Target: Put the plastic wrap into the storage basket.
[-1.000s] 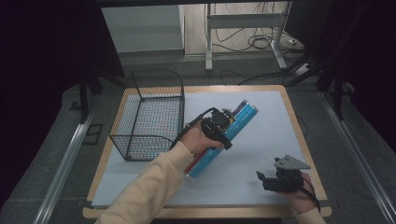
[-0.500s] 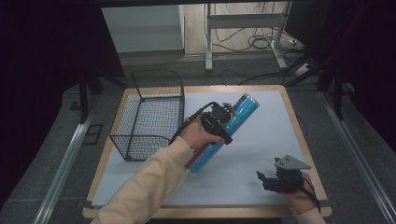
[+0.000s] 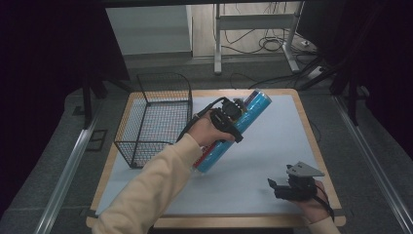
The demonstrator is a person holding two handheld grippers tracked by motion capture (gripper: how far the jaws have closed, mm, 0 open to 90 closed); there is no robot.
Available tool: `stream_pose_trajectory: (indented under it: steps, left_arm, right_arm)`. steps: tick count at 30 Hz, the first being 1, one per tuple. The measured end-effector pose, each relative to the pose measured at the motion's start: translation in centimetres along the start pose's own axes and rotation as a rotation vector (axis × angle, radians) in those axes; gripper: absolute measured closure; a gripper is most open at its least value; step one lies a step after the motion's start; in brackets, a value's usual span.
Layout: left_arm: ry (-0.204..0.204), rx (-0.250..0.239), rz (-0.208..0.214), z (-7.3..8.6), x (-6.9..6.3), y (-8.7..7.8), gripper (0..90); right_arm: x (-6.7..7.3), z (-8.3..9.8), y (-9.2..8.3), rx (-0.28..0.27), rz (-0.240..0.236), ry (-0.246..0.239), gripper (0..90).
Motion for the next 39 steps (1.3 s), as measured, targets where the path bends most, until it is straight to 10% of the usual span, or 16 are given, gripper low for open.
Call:
stream_pose_trajectory:
  steps: [39]
  left_arm:
    - [-0.031,-0.044,-0.060,-3.6,5.2,-3.8,32.0]
  right_arm:
    - [-0.3,0.1,0.2,0.008,0.002,0.006,15.0]
Point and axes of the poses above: each handheld gripper's, and its own axes: y roughly forward along the jaws, z roughly out of its underside, x roughly to its left, the point moved 3 cm from there along y, roughly forward along the jaws, and after that the axes turned 5 degrees about -y, right-handed, at the moved point
